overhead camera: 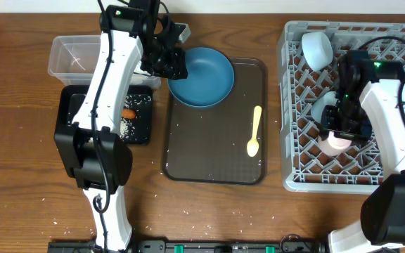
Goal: Sort waste into correct bins and load items into the dishwasher rack
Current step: 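Carry the pink cup with the right gripper and set it in the rack, then raise the right gripper out of the rack and move it over the blue bowl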
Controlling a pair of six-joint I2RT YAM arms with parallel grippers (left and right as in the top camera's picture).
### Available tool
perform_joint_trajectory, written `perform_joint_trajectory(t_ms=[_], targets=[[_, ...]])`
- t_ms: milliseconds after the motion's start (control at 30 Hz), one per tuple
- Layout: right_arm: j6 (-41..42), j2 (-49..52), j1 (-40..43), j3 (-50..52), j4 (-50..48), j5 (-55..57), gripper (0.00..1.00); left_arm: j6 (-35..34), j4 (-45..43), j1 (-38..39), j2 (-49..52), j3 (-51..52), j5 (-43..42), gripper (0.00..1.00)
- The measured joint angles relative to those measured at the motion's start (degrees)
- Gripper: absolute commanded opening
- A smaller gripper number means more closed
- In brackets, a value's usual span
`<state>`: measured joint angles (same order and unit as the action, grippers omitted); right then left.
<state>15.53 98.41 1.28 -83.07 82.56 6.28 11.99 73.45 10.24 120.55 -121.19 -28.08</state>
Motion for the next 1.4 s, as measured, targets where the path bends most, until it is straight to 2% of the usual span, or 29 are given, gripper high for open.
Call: perform_joint_trajectory(t_ms=[67,100,133,200,267,567,633,800,933,1133,1267,1400], targets=[[0.39,0.0,-0.02,1.55,-2.05,0.0,0.45,0.0,0.02,0.0,0.0,-0.02,-0.02,0.24],[0.48,0.0,-0.02,2.27,-2.78,-0.02,0.52,0.0,0.04,0.0,0.0,-0.02,-0.02,0.24],[0.61,0.0,-0.02,2.91,-3.26,-0.02,0.63,0.0,0.04,0.0,0.0,-0.02,-0.02,0.24],[1.2,0.0,0.0,3.54,-3.5,-0.02,0.93,0.0,0.04,0.0,0.0,-0.02,0.0,0.24],[1.42,0.0,0.0,3.69,-3.56,0.02,0.99,-0.02,0.07,0.0,0.0,-0.02,0.0,0.29],[1.88,0.0,0.0,0.76,-3.02,-1.01,0.99,-0.17,0.15,0.0,0.0,-0.02,-0.02,0.33],[1.86,0.0,-0.02,-3.04,-1.97,-2.05,0.99,-0.17,0.2,0.0,0.0,-0.02,-0.02,0.33],[0.92,0.0,-0.37,-15.02,-1.99,-6.4,0.99,-0.07,0.13,0.42,0.0,-0.02,0.07,0.47],[-1.31,-0.13,-2.93,-21.07,-9.92,-13.81,0.97,-1.05,0.11,2.12,0.0,0.07,2.01,0.49],[-0.44,-0.17,-11.28,-22.1,-22.23,-19.8,0.92,-10.99,0.68,5.33,0.0,0.66,12.22,0.5],[2.99,0.22,-17.49,-22.1,-28.11,-16.24,0.89,-20.02,1.03,5.07,0.0,0.74,18.56,0.5],[6.56,3.02,-22.91,-22.16,-31.65,-10.12,0.85,-26.12,1.05,4.61,0.0,0.74,22.67,0.5]])
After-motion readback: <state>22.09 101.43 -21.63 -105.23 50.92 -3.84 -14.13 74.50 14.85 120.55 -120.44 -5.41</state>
